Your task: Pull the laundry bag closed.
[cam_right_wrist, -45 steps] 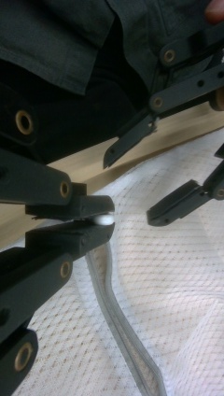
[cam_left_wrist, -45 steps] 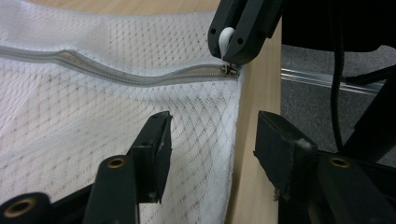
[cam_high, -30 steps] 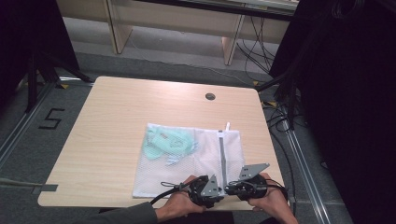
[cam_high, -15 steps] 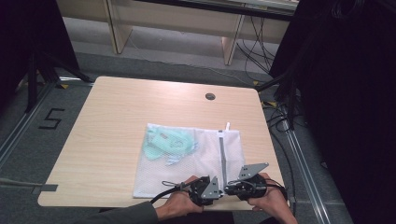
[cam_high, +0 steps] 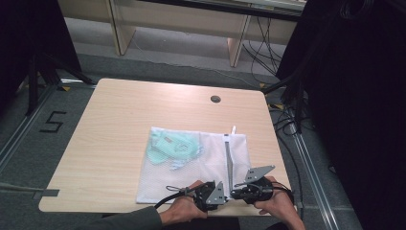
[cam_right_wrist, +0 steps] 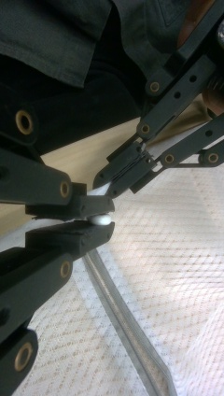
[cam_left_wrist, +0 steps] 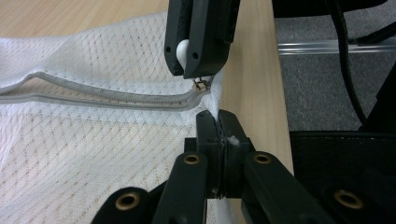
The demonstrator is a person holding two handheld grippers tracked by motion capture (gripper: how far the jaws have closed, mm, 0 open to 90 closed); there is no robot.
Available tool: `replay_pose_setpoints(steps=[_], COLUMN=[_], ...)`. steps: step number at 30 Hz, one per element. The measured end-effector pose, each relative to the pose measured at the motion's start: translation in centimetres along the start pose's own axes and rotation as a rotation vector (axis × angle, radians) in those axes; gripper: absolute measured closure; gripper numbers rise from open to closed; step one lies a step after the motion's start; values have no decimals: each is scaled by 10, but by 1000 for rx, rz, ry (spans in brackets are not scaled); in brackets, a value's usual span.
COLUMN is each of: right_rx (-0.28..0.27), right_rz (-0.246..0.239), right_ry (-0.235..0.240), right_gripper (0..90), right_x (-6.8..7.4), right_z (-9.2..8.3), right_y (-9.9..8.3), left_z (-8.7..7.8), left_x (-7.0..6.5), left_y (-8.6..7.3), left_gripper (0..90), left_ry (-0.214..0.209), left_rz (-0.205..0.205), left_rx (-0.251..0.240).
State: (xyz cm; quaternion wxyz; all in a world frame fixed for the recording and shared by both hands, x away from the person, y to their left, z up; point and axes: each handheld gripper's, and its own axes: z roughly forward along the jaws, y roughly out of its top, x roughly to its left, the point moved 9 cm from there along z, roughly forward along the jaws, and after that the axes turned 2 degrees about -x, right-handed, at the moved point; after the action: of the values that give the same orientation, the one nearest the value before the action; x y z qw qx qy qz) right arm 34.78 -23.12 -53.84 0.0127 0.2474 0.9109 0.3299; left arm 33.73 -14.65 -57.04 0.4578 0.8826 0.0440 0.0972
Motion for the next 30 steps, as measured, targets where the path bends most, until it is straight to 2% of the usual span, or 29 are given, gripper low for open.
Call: replay_pose_setpoints(steps=[1, 2, 4, 6, 8, 13, 14, 16, 17, 20, 21, 22, 23, 26, 27, 30], right_rx=[2, 5, 5, 7, 15, 48, 45, 44, 45, 50, 57, 62, 60, 78, 68, 64], right_rz=[-6, -4, -10, -9, 13, 1, 11, 11, -5, 1, 14, -1, -4, 31, 8, 3], right_ry=[-2, 1, 5, 9, 8, 3, 6, 8, 6, 12, 9, 5, 5, 20, 11, 15], right_gripper=[864, 865, 865, 865, 865, 865, 864, 865, 865, 865, 865, 865, 865, 865, 865, 865], right_x=[-1, -1, -2, -2, -3, -6, -6, -6, -8, -8, -7, -9, -10, -7, -10, -11], right_z=[1, 2, 2, 3, 4, 8, 8, 9, 9, 10, 11, 11, 12, 12, 13, 13], right_y=[0, -1, -1, -1, -2, -5, -5, -4, -4, -5, -5, -5, -5, -6, -5, -4], left_z=[0, -2, -1, 0, 0, 0, 0, 0, 0, 0, 0, 0, 0, 0, 0, 0], left_x=[0, 2, 1, 0, 0, -3, -3, -3, -3, -3, -3, -2, -3, -2, -2, -1], left_y=[0, -2, -2, 0, -1, -1, -1, -1, -1, -1, -2, -1, -2, -2, -2, -3], left_gripper=[887, 887, 888, 888, 888, 888, 888, 889, 889, 889, 888, 888, 888, 888, 888, 888], left_ry=[0, -8, -5, -2, -4, -11, -15, -15, -15, -17, -23, -22, -27, -24, -23, -20], left_rz=[16, 50, 39, 11, 14, 3, 4, -4, -4, -6, 2, 8, -10, -11, -9, -8], left_rx=[2, 32, 24, 3, 8, 7, 10, 8, 10, 11, 16, 12, 11, 10, 12, 10])
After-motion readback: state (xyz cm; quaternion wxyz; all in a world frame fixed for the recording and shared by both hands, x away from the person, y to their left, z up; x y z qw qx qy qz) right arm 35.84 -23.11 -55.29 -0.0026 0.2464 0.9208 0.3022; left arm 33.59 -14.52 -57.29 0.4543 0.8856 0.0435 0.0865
